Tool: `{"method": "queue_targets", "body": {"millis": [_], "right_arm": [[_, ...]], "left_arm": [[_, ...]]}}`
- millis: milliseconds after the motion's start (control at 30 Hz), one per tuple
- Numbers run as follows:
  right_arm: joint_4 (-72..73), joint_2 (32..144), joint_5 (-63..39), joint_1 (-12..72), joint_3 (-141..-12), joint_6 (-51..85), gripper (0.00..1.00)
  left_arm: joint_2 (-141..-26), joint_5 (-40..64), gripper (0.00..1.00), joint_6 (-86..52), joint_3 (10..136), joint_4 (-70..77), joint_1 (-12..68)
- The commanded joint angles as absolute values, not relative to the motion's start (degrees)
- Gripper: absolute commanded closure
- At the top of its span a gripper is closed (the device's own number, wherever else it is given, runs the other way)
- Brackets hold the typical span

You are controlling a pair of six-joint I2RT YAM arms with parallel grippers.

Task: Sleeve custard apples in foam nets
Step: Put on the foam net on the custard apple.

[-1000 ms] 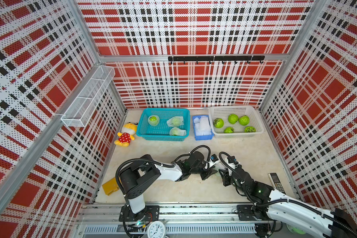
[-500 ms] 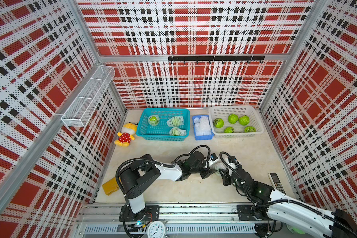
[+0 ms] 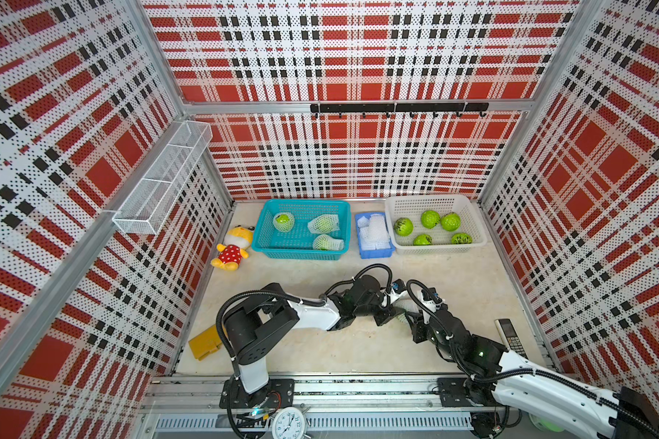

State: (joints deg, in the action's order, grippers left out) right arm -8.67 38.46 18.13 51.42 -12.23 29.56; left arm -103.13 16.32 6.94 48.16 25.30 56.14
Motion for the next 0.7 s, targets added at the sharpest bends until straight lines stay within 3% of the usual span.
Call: {"method": "queue_targets", "body": {"millis": [0,167,300,667], "right_arm": [[-7.29,37.77,19.26,51.77,-11.77,29.97,0.74],[-7.56,37.7,19.9,51.77,-11.76,30.34,0.73],[-7.69,37.45,20.72,51.77,-11.6,31.06,0.71],[-15.28,30.61,24.52,51.59,-17.25,32.26,0.35]], "left_arm": [[-104.88,18.74,0.53,7.47,49.46,26.28,55.82],[-105.46,18.56,0.68,7.38,49.53,26.33,55.81],[-105.34,17.33,0.85,7.42,49.39,26.28,55.74],[-106.07,15.98,0.85,7.21,50.12,26.28,55.75]]}}
